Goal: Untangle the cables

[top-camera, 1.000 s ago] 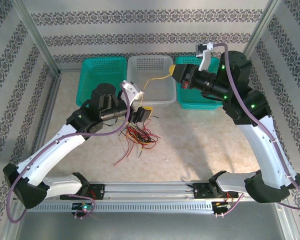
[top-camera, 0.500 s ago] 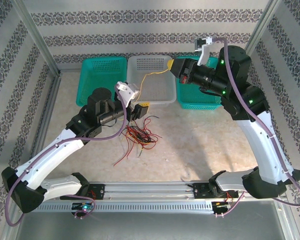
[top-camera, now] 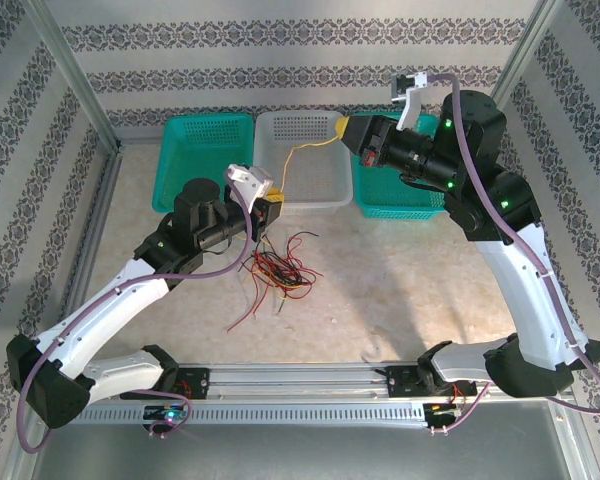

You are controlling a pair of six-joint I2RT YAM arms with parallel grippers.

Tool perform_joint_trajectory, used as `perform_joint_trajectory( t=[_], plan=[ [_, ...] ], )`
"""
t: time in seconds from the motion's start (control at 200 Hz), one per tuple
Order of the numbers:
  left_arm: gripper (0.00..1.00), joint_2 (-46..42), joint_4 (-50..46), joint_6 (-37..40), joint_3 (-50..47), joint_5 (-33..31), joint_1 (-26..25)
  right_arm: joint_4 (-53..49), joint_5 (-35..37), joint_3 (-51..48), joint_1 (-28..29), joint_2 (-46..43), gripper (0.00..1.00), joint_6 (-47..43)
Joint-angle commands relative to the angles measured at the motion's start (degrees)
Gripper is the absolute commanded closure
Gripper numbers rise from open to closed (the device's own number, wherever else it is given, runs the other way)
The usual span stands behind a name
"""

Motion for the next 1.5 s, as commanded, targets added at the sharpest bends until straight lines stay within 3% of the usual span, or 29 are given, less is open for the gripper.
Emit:
perform_joint_trajectory(
  t=[0.0, 0.06, 0.22, 0.245, 0.29, 0.335, 0.36, 0.385, 0.43, 0.52, 0.635, 0.8, 0.919, 1.149, 1.179, 1.239, 1.279, 1.349, 1.494],
  plan=[
    [0.92, -0.09, 2.70, -0.24, -0.07, 1.23, 0.68, 1.82, -1.02, 1.61, 0.52, -1.08, 1.00, -0.03],
    [1.00, 0.05, 2.81, -0.42, -0.09, 1.02, 0.82, 1.91, -0.85, 1.44, 0.43, -1.22, 1.00, -0.01],
    [1.00, -0.32, 3.57, -1.49, -0.33, 0.88, 1.80, 2.00, 0.55, -0.18, 0.13, -2.04, 1.00, 0.16],
    [1.00, -0.28, 3.50, -1.68, -0.18, 0.71, 2.14, 1.81, 1.29, -0.53, -0.04, -2.24, 0.93, 0.16],
    [1.00, 0.10, 2.85, -2.39, 0.31, 0.29, 3.14, 0.35, 4.78, -1.66, -0.48, -3.00, 0.69, -0.07],
    [1.00, 0.84, 2.23, -3.71, 0.94, 0.36, 4.97, -1.29, 9.13, -3.28, -1.19, -3.95, 0.53, -0.19],
    [1.00, 1.35, 1.95, -4.56, 1.42, 0.23, 6.35, -1.98, 11.64, -4.93, -1.99, -4.78, 0.35, 0.15],
    [1.00, 2.00, 1.39, -5.51, 2.10, -0.48, 7.71, -2.56, 13.45, -6.90, -3.14, -5.70, 0.22, 0.70],
    [1.00, 3.28, 0.17, -7.12, 3.66, -2.14, 10.39, -3.98, 15.34, -10.28, -5.73, -7.20, 0.14, 2.11],
    [1.00, 6.85, -2.17, -8.11, 7.94, -5.94, 15.02, -5.68, 15.80, -18.35, -9.67, -10.10, 0.13, 3.56],
    [1.00, 13.09, -3.74, -6.37, 14.28, -8.95, 20.13, -7.57, 17.54, -27.07, -9.77, -13.14, 0.13, 3.24],
    [1.00, 22.99, -0.98, -3.69, 19.74, -10.07, 27.11, -5.76, 14.51, -39.18, -9.33, -17.40, 0.14, 4.82],
    [1.00, 29.82, 0.29, -7.49, 23.11, -6.60, 31.80, -3.89, 13.23, -44.91, -8.66, -20.10, 0.15, 6.38],
    [1.00, 38.85, 3.69, -11.38, 23.76, -7.12, 33.56, -5.38, 14.55, -47.23, -7.00, -20.13, 0.15, 5.62],
    [0.88, 39.71, 4.46, -12.35, 23.40, -7.79, 33.56, -5.38, 14.55, -47.17, -6.87, -19.81, 0.16, 5.68],
    [0.49, 41.25, 5.21, -13.02, 22.92, -8.57, 33.56, -5.32, 14.38, -46.93, -6.53, -19.22, 0.16, 5.71],
    [0.36, 41.86, 5.39, -14.19, 22.60, -9.48, 33.58, -5.29, 14.42, -46.58, -6.10, -18.78, 0.16, 5.85],
    [0.27, 41.64, 6.15, -15.31, 21.52, -10.49, 33.56, -5.21, 14.79, -45.87, -5.26, -18.28, 0.16, 5.81],
    [0.24, 36.39, 7.72, -16.71, 18.70, -11.01, 33.56, -5.75, 17.12, -44.69, -3.31, -16.78, 0.16, 5.99]
  ],
)
